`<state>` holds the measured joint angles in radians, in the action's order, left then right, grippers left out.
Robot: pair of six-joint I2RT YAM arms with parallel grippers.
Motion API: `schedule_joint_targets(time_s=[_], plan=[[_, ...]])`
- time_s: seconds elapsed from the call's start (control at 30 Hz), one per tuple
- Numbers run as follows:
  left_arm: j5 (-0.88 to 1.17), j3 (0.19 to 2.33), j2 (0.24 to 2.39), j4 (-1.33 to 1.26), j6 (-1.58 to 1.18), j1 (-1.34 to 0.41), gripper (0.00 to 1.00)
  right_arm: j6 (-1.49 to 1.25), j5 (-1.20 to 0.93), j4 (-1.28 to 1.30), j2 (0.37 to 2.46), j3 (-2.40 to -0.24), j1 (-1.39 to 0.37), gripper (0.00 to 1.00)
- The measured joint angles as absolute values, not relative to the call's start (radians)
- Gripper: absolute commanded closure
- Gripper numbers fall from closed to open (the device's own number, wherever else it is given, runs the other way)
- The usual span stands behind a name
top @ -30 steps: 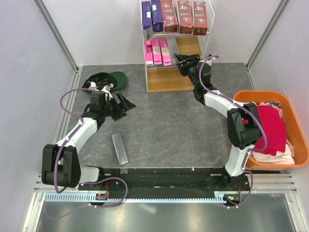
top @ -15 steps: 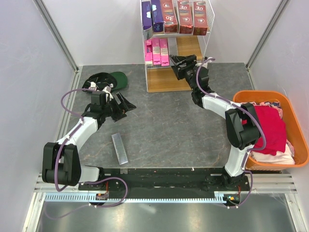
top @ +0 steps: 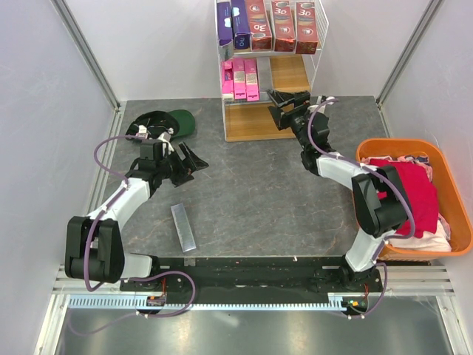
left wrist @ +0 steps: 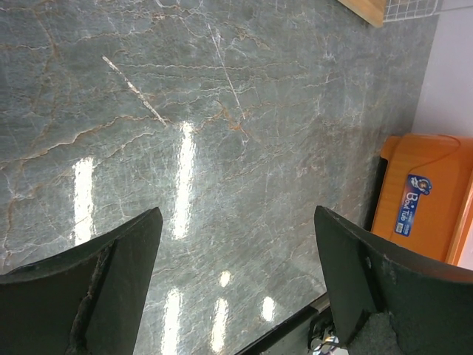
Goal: Place and organize the toothpastes onto the shelf
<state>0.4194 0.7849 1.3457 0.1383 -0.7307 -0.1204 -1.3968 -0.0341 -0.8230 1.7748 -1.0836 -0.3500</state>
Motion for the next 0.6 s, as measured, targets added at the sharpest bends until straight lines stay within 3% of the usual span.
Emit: schedule_joint_targets(time_s=[0.6], plan=[[0.223,1.008,1.302,0.515,-0.580,-0.187,0.09,-1.390,-0.108,-0.870,1.587,-0.805,-0.333,0.02]])
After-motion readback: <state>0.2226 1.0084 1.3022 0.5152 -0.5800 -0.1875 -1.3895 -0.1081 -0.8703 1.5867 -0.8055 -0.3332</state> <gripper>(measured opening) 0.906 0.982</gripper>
